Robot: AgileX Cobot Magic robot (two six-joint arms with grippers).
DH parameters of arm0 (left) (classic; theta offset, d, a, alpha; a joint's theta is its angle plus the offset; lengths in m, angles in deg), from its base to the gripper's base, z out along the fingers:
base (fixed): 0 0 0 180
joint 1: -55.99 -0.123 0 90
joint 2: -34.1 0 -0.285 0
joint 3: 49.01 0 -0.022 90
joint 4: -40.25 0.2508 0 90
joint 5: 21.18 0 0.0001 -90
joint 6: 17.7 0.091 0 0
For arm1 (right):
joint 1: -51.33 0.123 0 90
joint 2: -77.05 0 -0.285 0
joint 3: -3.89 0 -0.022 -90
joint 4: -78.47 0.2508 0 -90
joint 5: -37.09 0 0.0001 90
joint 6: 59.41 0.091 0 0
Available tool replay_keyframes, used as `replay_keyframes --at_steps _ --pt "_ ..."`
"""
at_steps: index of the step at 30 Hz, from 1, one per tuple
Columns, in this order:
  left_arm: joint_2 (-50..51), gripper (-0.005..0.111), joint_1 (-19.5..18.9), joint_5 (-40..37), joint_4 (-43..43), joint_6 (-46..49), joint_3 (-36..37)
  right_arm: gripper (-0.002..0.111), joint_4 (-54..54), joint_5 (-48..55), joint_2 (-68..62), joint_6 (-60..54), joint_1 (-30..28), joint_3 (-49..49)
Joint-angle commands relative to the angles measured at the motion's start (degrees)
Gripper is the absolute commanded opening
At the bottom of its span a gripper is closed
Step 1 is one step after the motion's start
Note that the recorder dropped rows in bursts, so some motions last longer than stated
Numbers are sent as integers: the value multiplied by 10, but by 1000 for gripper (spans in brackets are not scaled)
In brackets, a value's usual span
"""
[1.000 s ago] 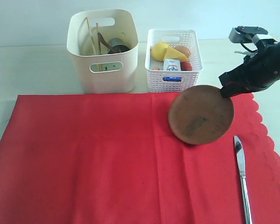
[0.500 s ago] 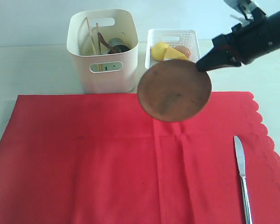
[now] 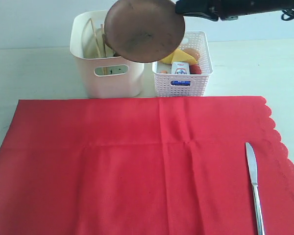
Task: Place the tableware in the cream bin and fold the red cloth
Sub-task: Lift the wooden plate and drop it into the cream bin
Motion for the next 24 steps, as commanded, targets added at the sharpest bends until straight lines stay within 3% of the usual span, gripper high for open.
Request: replay_keyframes --at_steps 1,10,16,20,24 --pt "-4 0 -1 4 2 -3 0 0 61 -52 -48 -17 38 63" --pt "-4 0 -1 4 2 -3 0 0 105 -131 -157 -14 97 185" --pt "-4 0 -1 4 2 -3 0 1 115 -186 -200 -10 104 222" --pt "-4 0 -1 4 2 -3 0 18 113 -210 -202 19 107 222" --pt "-4 0 -1 4 2 -3 0 45 112 -215 -202 3 114 223"
